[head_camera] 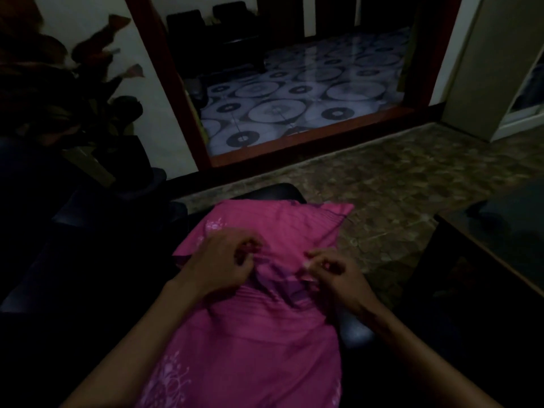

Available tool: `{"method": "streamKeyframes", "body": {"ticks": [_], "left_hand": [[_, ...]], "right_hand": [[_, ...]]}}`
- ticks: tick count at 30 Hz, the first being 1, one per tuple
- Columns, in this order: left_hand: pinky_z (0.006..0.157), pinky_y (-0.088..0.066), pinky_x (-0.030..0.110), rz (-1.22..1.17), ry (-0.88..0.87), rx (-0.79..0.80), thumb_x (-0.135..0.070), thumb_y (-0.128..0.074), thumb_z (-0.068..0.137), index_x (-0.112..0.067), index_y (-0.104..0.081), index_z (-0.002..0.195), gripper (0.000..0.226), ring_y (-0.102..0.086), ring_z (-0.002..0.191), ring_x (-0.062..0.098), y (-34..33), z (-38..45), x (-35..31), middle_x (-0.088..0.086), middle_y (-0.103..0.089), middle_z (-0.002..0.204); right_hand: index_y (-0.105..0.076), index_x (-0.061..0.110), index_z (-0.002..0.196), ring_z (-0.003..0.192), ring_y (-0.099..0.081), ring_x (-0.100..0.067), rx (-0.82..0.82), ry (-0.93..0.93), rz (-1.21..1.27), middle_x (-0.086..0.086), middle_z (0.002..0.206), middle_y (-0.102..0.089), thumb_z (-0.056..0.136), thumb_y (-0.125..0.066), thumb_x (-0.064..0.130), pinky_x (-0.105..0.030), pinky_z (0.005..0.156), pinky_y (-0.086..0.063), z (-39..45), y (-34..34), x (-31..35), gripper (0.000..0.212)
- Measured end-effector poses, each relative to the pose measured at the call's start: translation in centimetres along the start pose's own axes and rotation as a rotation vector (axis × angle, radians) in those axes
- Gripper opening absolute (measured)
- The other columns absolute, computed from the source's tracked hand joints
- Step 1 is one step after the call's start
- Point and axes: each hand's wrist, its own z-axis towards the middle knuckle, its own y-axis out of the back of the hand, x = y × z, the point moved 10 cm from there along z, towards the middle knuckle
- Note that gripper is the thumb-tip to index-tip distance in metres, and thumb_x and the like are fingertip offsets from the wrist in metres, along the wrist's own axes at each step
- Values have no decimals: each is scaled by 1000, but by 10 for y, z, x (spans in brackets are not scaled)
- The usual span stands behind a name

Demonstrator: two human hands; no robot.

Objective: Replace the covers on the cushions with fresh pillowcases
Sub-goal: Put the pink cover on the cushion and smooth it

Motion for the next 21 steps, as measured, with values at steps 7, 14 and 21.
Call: {"method": "streamKeyframes", "body": {"ticks": [7,14,21], "left_hand": [[72,-52,33,-29,-3,141,-19,-70,81,-24,-67,82,6,-62,83,11,-45,-5,-41,-9,-66,86],[79,-51,37,-31,52,157,-31,-52,93,-28,-58,95,7,-60,89,13,-43,-14,-48,-10,-62,96],[119,-26,45,171,84,218,-70,-44,90,-28,-50,145,69,-41,139,17,-73,-30,-74,-3,-45,152]], "right_hand": [[-67,4,114,94,-63,-21,-298,-309,152,-13,106,-70,93,-65,-2,-28,80,-53,9,35,-98,22],[-75,9,89,78,-64,-19,-369,-365,81,-8,85,-72,86,-71,-6,-25,74,-50,-8,50,-100,16],[-71,13,117,90,-69,-19,-240,-326,76,-12,111,-74,90,-73,14,-26,81,-57,-18,54,-74,27]]}}
